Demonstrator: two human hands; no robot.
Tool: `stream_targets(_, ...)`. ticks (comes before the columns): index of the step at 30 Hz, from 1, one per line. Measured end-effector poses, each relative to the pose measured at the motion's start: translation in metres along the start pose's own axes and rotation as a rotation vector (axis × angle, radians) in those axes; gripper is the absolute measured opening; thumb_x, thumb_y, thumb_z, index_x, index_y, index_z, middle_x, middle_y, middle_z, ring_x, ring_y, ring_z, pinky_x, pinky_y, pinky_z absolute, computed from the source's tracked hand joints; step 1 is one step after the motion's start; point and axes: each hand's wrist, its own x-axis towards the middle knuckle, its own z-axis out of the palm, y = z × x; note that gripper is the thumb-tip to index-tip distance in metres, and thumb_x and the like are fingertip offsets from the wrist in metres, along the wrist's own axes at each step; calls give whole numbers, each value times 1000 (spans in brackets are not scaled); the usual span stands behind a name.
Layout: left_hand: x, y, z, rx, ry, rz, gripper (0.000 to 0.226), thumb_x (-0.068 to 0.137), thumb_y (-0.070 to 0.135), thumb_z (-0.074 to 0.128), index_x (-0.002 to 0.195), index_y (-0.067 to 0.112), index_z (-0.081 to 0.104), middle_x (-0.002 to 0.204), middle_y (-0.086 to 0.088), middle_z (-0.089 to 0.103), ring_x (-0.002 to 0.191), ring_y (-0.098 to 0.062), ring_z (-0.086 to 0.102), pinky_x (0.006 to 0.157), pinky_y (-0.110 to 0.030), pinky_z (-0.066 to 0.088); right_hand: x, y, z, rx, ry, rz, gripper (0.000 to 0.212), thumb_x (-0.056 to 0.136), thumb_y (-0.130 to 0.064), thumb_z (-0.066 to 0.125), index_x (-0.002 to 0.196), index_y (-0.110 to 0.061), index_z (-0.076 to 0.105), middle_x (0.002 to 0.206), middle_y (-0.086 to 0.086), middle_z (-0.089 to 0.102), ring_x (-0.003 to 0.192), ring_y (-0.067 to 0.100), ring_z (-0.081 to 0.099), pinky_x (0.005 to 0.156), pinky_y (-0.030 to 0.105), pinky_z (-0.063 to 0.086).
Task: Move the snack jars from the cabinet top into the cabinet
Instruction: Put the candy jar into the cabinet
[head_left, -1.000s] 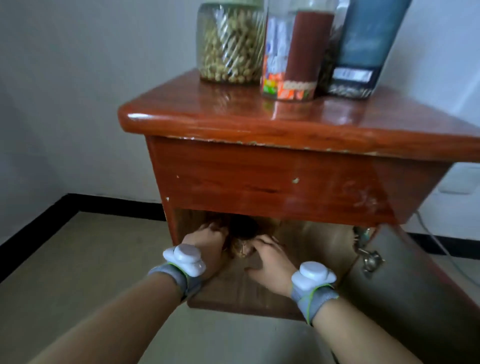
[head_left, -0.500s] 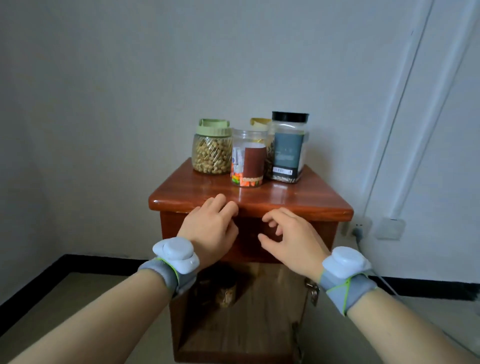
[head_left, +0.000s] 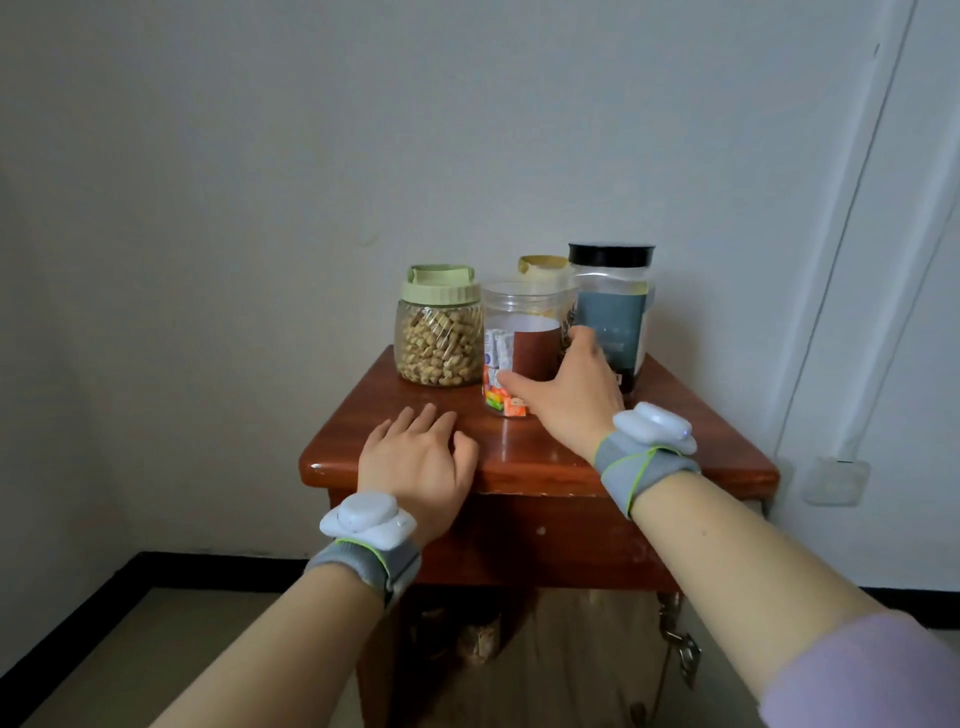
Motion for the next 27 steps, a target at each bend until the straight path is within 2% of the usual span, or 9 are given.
stream_targets(5, 2, -3, 9, 10, 69, 2, 68, 81, 43, 15, 121, 22, 65, 132, -4, 63, 128, -26, 53, 107, -35, 38, 18, -11, 33, 73, 100, 127, 84, 64, -54, 77, 119, -2, 42, 121, 19, 58, 111, 37, 56, 89, 42, 47)
stream_targets(9, 1, -1, 7, 4, 50, -3, 71, 79, 44, 11, 125, 24, 61, 135, -2, 60, 132, -24, 50, 109, -34, 34, 19, -7, 37, 16, 146, 157, 82, 61, -55, 77, 114, -2, 43, 116, 18, 60, 105, 38, 59, 78, 39, 46)
stream_targets(15, 2, -2, 7, -8, 35, -13, 60, 86, 39, 17, 128, 26, 58, 139, 0, 57, 134, -24, 46, 109, -36, 31, 6, -4, 13, 148, 162, 180, 76, 62, -51, 77, 112, -5, 44, 112, 12, 59, 101, 33, 58, 74, 35, 45)
stream_targets(19, -4, -3, 5, -27, 87, 24, 60, 89, 42, 12, 120, 27, 61, 129, 4, 63, 125, -20, 51, 99, -38, 33, -24, 0, -16, 267, 143, 127, 68, 61, -50, 77, 108, -11, 46, 105, 5, 60, 93, 24, 59, 71, 32, 44)
stream_targets(21, -12, -6, 9, -73, 123, 47, 52, 93, 42, 17, 120, 28, 59, 127, 6, 61, 124, -19, 50, 100, -36, 27, -42, 3, -29, 313, 129, 85, 65, 60, -48, 78, 107, -15, 47, 102, -1, 62, 91, 19, 61, 74, 33, 47)
stream_targets(24, -45, -7, 17, -112, 193, 76, 50, 95, 43, 23, 129, 22, 53, 136, 1, 55, 135, -22, 42, 112, -34, 13, -75, 11, -48, 372, 59, 9, 66, 59, -46, 80, 111, -17, 49, 96, -12, 64, 90, 7, 63, 78, 30, 50)
stream_targets(27, -69, -13, 27, -197, 188, 86, 53, 95, 40, 31, 144, 19, 35, 153, -3, 35, 147, -23, 20, 119, -37, 6, -107, 22, -52, 427, -66, -31, 71, 52, -51, 74, 111, -21, 49, 97, -14, 66, 91, 0, 65, 79, 26, 52)
